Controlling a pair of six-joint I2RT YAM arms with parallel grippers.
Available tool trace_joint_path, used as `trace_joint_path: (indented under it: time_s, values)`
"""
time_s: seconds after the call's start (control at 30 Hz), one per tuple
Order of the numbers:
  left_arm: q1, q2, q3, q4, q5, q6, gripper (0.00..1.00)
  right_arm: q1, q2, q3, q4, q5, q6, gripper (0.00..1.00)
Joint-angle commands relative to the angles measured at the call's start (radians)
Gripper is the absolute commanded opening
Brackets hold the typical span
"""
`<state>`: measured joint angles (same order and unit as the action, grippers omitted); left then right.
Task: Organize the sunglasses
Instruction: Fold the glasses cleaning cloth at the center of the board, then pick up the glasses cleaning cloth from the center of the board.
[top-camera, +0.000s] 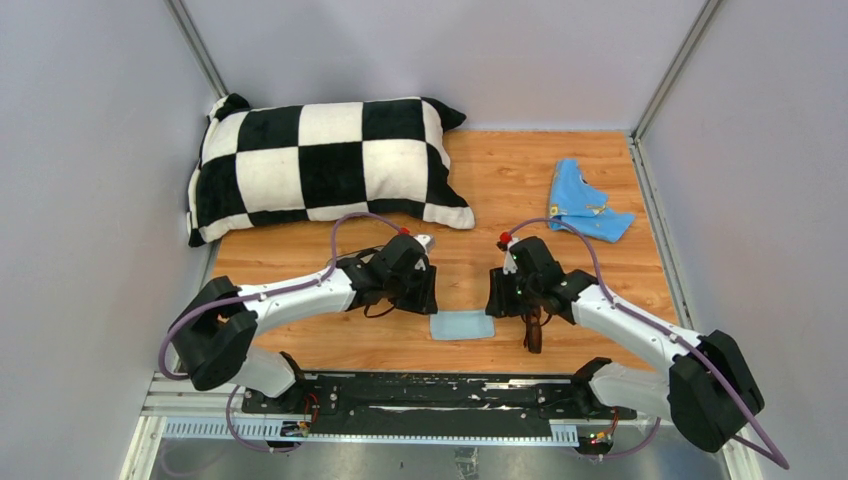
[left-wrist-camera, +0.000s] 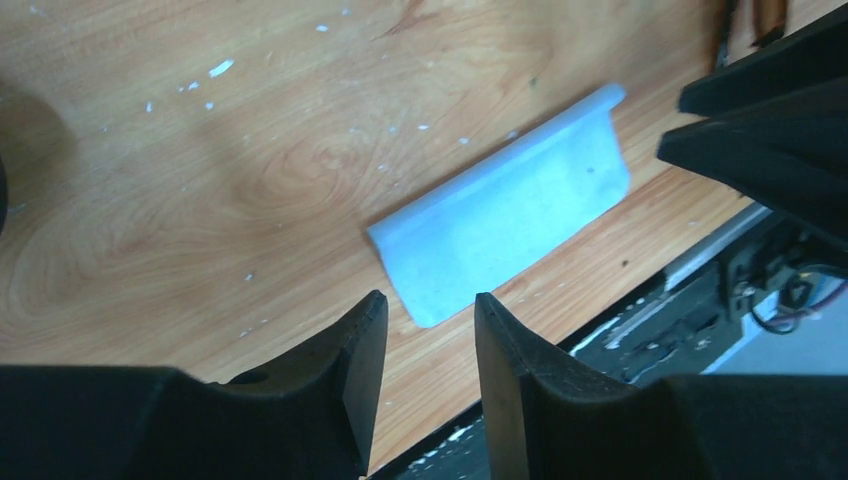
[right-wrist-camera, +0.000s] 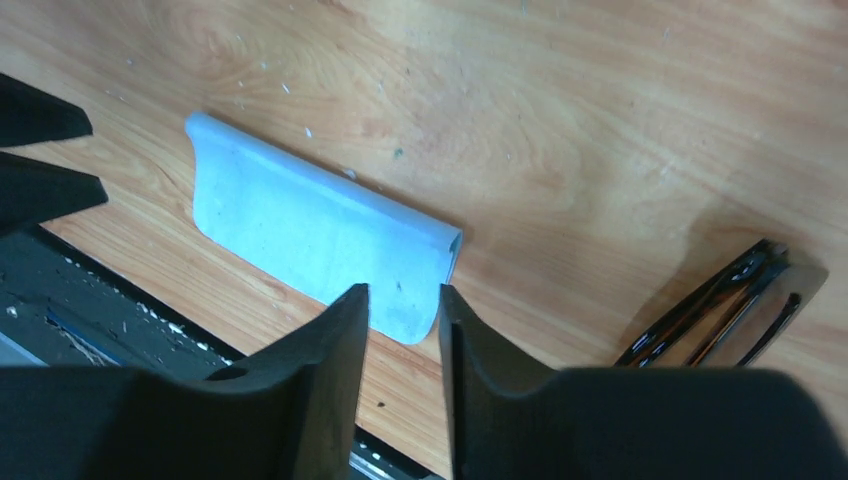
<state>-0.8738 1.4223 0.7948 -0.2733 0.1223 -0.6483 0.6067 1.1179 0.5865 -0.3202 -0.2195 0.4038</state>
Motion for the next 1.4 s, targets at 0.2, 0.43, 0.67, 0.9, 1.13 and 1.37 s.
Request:
trace_joint_path:
  time_s: [0.2,0.43,0.67,0.9,1.13,1.37]
  values:
    - [-0.003,0.070,-0.034,0.205,0.151,-0.153,0.36,0.016,0.073,-0.024,0.140,-0.029,0.126,0.13]
    - [-0.002,0.154,-0.005,0.163,0.061,-0.069,0.36,0.015,0.162,-0.024,0.165,0.058,0.093,0.07]
    - [-0.001,0.254,0.058,0.125,-0.009,-0.036,0.34,-0.020,0.292,0.025,0.155,0.127,0.063,0.04]
    - [-0.002,0.146,0.116,0.008,-0.087,-0.002,0.37,-0.006,0.104,0.032,0.058,0.159,0.066,0.06]
    - [0.020,0.068,0.110,-0.098,-0.138,0.017,0.40,-0.006,-0.001,0.008,-0.023,0.201,0.070,0.19]
    - [0.161,-0.094,0.089,-0.185,-0.108,0.031,0.47,-0.006,0.007,-0.030,-0.003,0.200,0.087,0.22]
